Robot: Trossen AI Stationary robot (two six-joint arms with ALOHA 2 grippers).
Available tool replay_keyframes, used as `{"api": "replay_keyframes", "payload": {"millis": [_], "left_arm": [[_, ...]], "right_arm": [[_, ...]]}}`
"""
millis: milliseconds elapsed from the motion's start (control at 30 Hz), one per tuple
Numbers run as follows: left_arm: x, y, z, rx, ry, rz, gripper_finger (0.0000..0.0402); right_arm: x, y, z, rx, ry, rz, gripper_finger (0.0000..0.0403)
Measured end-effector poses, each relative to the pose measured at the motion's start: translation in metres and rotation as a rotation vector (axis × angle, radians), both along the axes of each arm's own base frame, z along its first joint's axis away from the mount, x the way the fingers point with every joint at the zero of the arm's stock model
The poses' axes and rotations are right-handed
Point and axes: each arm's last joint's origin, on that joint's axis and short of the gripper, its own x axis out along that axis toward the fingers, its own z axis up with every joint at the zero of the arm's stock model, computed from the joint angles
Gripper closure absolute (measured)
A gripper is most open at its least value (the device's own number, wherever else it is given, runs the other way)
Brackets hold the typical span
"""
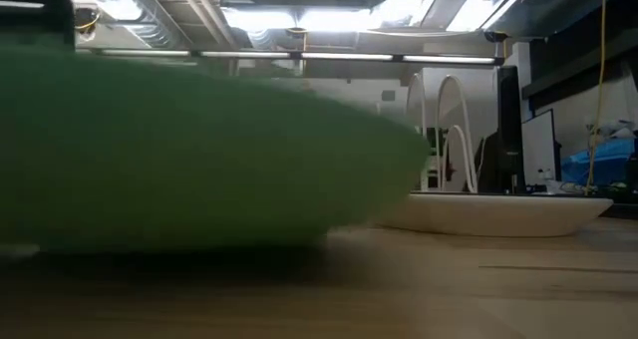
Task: Sort dishes
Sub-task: Put the green plate in the dish rack
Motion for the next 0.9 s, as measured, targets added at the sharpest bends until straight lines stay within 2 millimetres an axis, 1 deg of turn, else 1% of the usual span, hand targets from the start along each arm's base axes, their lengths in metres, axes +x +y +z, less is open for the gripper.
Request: {"api": "replay_keyframes", "payload": {"millis": [133,200,300,400,533,700,800,900], "left_arm": [[0.004,-0.004,0.007,-0.128,-0.033,0.063,0.0389],[0.005,-0.006,0.016,-0.199,-0.06,0.081,0.0395],[0.004,-0.005,0.034,-0.29,-0.106,0.094,0.0396],[0.003,0.0,0.06,-0.37,-0.181,0.129,0.0399],[0.006,0.018,0.1,-0.525,-0.327,0.235,0.0399],[0.022,0.046,0.142,-0.748,-0.547,0.336,0.04],[0.036,0.067,0.159,-0.874,-0.682,0.4,0.04],[0.05,0.09,0.166,-0.996,-0.748,0.464,0.04]], "right_arm": [[0.003,0.001,0.003,0.009,-0.043,0.007,0.0237],[0.003,0.001,0.005,0.006,-0.053,0.01,0.0237],[0.002,0.0,0.009,-0.013,-0.069,0.023,0.0237],[0.0,-0.002,0.018,-0.065,-0.104,0.028,0.0237],[-0.005,-0.006,0.036,-0.132,-0.169,0.048,0.0237],[-0.018,-0.016,0.06,-0.262,-0.253,0.014,0.0237],[-0.029,-0.024,0.069,-0.364,-0.281,-0.025,0.0237],[-0.043,-0.033,0.081,-0.475,-0.31,-0.1,0.0237]]}}
